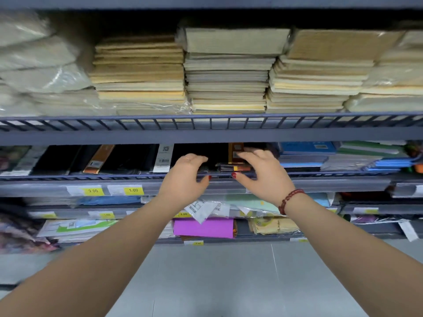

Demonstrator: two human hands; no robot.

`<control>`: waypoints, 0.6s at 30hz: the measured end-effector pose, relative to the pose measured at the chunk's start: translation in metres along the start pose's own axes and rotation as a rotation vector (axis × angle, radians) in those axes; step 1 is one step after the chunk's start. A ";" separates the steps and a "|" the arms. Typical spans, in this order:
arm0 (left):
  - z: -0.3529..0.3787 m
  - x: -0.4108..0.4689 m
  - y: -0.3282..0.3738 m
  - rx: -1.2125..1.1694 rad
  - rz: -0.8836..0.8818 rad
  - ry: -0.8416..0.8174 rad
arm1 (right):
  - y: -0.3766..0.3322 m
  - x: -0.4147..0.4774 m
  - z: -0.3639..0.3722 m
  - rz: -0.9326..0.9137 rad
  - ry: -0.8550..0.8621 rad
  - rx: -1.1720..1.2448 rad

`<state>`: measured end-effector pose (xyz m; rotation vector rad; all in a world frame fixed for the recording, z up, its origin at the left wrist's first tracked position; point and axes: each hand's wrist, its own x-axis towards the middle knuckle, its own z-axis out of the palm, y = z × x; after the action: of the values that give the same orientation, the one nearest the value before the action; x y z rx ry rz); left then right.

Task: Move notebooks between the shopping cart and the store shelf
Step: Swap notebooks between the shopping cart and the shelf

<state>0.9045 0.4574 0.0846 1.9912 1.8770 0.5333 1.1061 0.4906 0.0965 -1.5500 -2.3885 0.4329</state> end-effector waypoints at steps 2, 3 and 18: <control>-0.019 -0.025 -0.009 0.083 -0.011 -0.016 | -0.024 -0.007 -0.009 -0.089 -0.018 -0.063; -0.030 -0.038 -0.014 0.131 -0.027 -0.032 | -0.037 -0.010 -0.012 -0.121 -0.034 -0.076; -0.237 -0.249 -0.071 0.589 -0.302 0.123 | -0.302 -0.041 -0.038 -0.570 -0.143 -0.062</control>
<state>0.7123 0.2126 0.2474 1.9630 2.5779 0.0077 0.8835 0.3409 0.2451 -0.8106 -2.8214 0.3522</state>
